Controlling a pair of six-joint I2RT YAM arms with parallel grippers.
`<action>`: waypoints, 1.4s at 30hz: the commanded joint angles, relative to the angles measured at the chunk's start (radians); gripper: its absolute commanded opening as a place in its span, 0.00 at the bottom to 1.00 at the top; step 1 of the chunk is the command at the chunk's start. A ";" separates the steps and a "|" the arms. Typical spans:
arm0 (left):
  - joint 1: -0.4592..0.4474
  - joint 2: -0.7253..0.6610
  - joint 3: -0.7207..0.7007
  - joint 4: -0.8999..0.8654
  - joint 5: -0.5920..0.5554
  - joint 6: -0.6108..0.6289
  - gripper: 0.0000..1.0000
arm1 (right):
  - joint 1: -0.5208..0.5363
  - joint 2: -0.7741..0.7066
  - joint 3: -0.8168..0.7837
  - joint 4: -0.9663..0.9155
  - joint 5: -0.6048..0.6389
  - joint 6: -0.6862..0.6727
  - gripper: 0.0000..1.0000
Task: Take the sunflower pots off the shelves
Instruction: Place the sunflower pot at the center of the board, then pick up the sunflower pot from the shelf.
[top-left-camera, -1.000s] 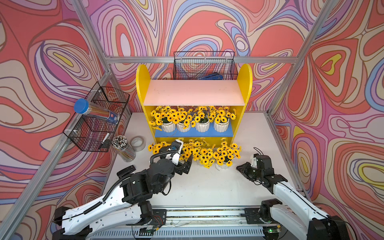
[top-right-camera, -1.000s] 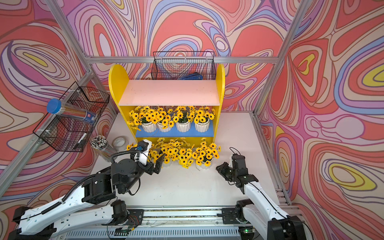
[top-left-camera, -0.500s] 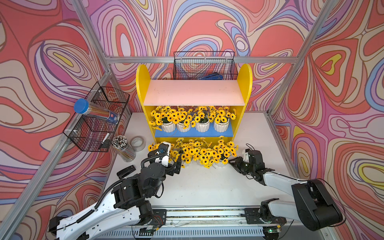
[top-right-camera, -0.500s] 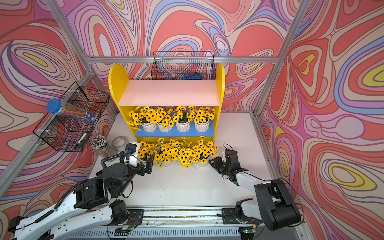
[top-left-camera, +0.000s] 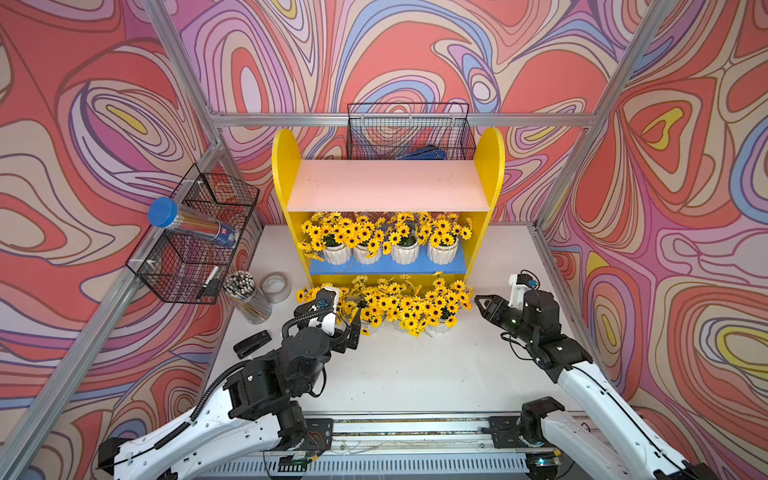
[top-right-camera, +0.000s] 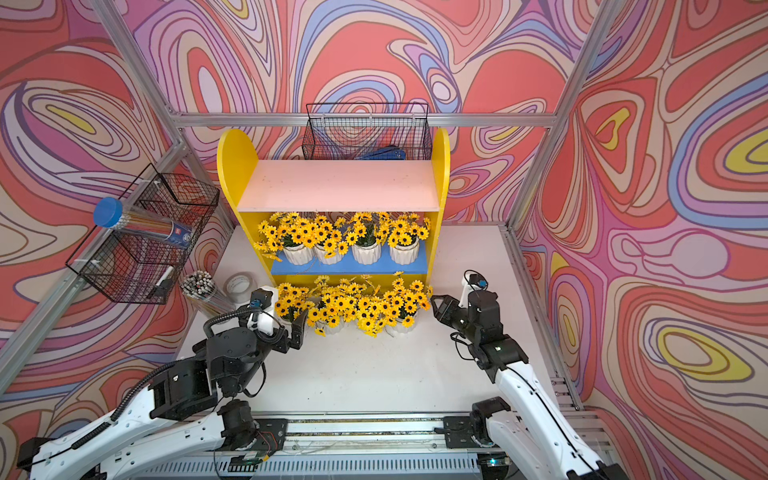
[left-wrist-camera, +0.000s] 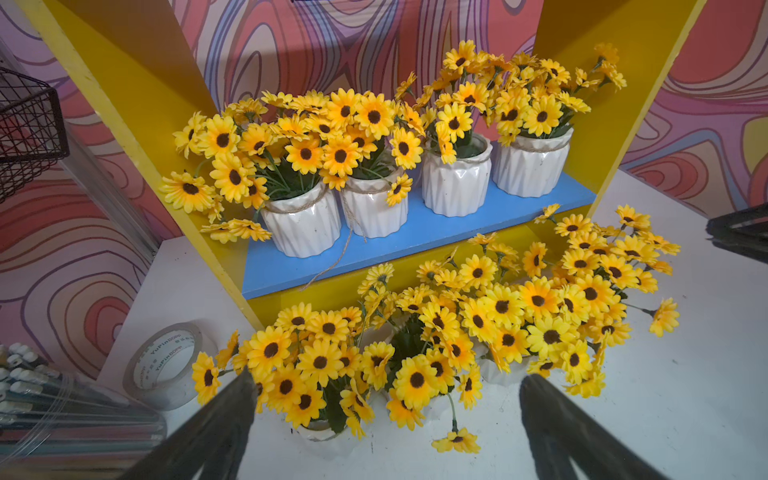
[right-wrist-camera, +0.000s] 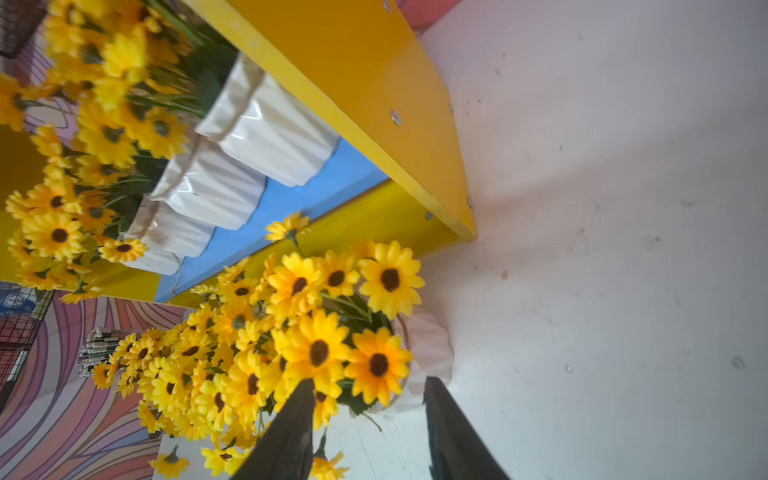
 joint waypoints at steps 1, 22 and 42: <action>0.007 -0.014 -0.038 0.000 -0.045 -0.073 1.00 | 0.070 -0.019 0.055 -0.048 0.082 -0.098 0.47; 0.007 -0.106 -0.214 0.190 0.029 -0.161 1.00 | 0.414 0.586 0.477 0.151 0.614 -0.295 0.94; 0.007 -0.188 -0.221 0.190 0.046 -0.134 1.00 | 0.343 0.788 0.640 0.112 0.712 -0.233 0.97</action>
